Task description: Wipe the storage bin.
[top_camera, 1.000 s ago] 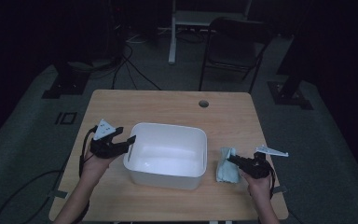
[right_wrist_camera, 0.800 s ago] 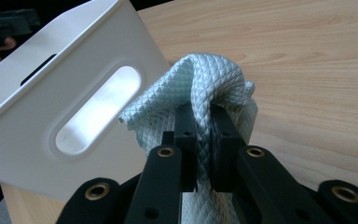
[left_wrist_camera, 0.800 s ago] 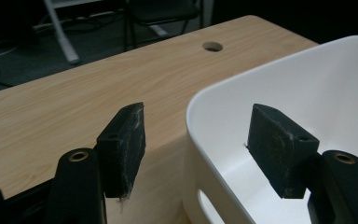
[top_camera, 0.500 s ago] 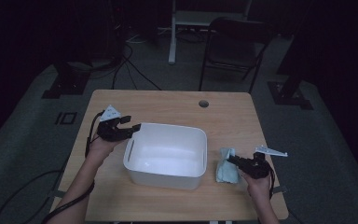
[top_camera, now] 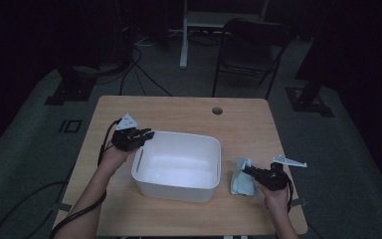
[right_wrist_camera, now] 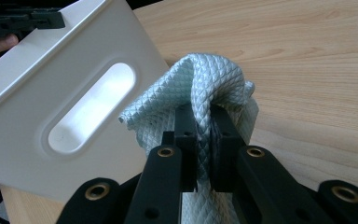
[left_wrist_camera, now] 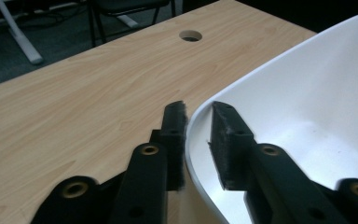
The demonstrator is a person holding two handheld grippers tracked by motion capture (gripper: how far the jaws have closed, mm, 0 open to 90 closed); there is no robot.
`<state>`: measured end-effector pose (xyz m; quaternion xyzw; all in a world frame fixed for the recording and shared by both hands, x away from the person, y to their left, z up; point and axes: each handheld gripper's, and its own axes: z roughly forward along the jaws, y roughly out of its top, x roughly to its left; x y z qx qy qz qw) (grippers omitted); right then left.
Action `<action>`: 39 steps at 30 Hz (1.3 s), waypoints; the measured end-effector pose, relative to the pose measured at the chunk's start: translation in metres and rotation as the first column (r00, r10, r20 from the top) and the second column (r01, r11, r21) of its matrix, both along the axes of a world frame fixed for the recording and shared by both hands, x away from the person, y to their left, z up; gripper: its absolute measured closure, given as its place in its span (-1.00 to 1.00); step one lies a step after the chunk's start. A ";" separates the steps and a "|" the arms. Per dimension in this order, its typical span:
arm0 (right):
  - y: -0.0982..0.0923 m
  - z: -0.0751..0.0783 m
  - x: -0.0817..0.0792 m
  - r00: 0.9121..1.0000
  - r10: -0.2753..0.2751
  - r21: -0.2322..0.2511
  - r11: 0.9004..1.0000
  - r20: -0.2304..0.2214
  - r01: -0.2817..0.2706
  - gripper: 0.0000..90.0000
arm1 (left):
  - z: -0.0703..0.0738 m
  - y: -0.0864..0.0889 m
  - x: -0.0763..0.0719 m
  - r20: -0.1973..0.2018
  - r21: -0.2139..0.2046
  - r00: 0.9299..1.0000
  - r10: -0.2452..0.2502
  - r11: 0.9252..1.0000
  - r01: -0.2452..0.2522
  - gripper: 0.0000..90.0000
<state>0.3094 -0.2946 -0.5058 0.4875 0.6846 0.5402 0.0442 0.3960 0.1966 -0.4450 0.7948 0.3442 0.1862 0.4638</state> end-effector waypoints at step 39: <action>0.000 -0.002 0.001 1.000 -0.007 0.002 1.000 -0.009 0.007 0.87 | -0.001 0.011 -0.026 -0.008 -0.057 1.000 0.017 0.998 -0.017 0.83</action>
